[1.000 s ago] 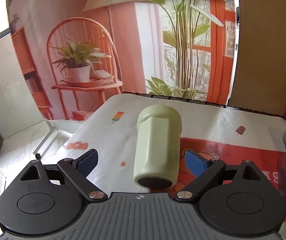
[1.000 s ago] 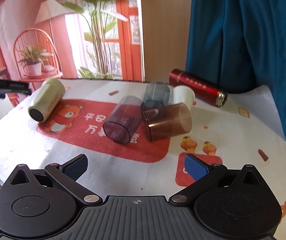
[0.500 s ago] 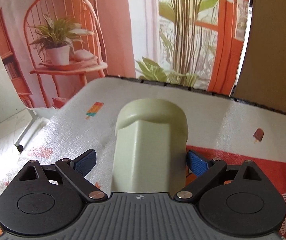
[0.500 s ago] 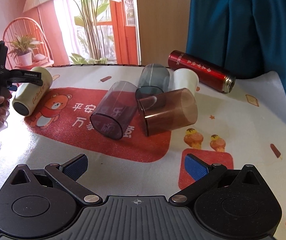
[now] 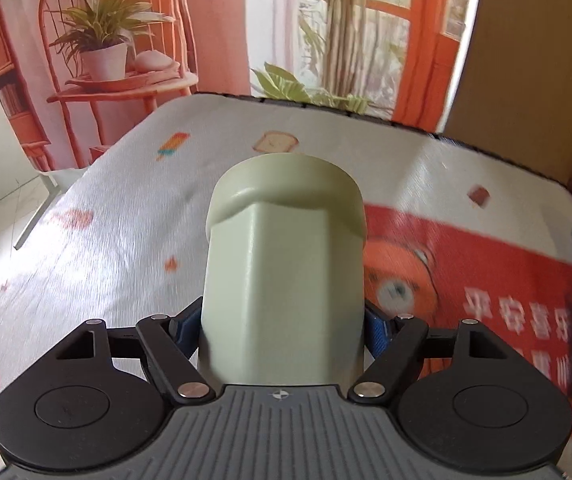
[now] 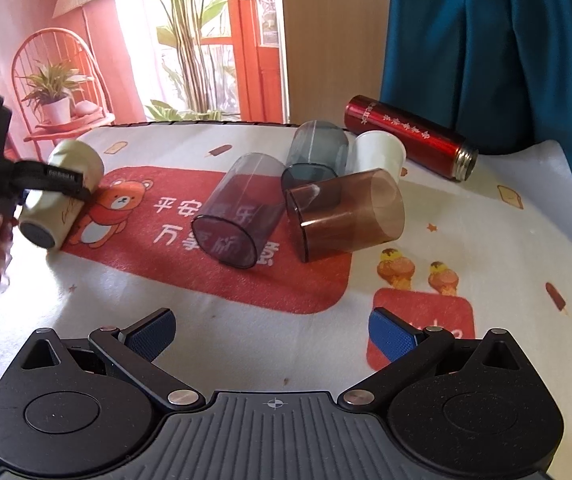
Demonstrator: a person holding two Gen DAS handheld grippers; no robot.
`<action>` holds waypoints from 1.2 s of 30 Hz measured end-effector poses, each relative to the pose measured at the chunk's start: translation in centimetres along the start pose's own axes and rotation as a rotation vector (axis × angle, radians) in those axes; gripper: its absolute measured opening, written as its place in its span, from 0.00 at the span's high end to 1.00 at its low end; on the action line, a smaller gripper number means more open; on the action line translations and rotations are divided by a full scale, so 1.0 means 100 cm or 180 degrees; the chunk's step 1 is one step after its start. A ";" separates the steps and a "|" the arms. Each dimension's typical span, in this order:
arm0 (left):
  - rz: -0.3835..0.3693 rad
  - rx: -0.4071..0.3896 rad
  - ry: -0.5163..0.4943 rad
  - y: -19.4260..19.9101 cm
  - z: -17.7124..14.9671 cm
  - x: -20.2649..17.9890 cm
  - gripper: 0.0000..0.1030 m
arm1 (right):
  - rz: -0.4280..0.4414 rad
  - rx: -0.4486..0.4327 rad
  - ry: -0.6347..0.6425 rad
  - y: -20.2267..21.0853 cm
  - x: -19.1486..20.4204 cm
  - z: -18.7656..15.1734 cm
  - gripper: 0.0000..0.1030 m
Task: Flip cup upright
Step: 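Close the left gripper on the pale green cup's body and lift it, then pass the green cup to the right gripper while the left gripper releases it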
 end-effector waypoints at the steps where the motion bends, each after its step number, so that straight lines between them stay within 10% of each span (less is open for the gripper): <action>1: 0.0011 0.0002 -0.0049 0.008 -0.010 -0.005 0.24 | 0.0011 -0.0002 -0.0008 0.002 0.000 -0.001 0.00; 19: -0.0342 -0.0033 -0.0435 0.097 -0.114 -0.108 0.22 | 0.0083 -0.0003 -0.0195 0.041 -0.009 -0.029 0.00; 22: -0.0289 -0.0208 -0.0442 0.122 -0.111 -0.107 0.09 | 0.0137 0.0057 -0.0269 0.043 -0.011 -0.032 0.00; 36: 0.0135 -0.0444 0.0466 0.203 -0.124 0.006 0.08 | 0.0676 0.0276 -0.0117 0.018 0.074 0.008 0.00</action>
Point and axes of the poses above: each gripper's, at about its wrist camera, not at the fingertips, and y roughly against the way its jaws point, x to its left, z to its top, the point moved 10 cm from there along -y, roughly the way its jaws point, and after that the axes turned 2 degrees about -z, right-handed, at the moved point
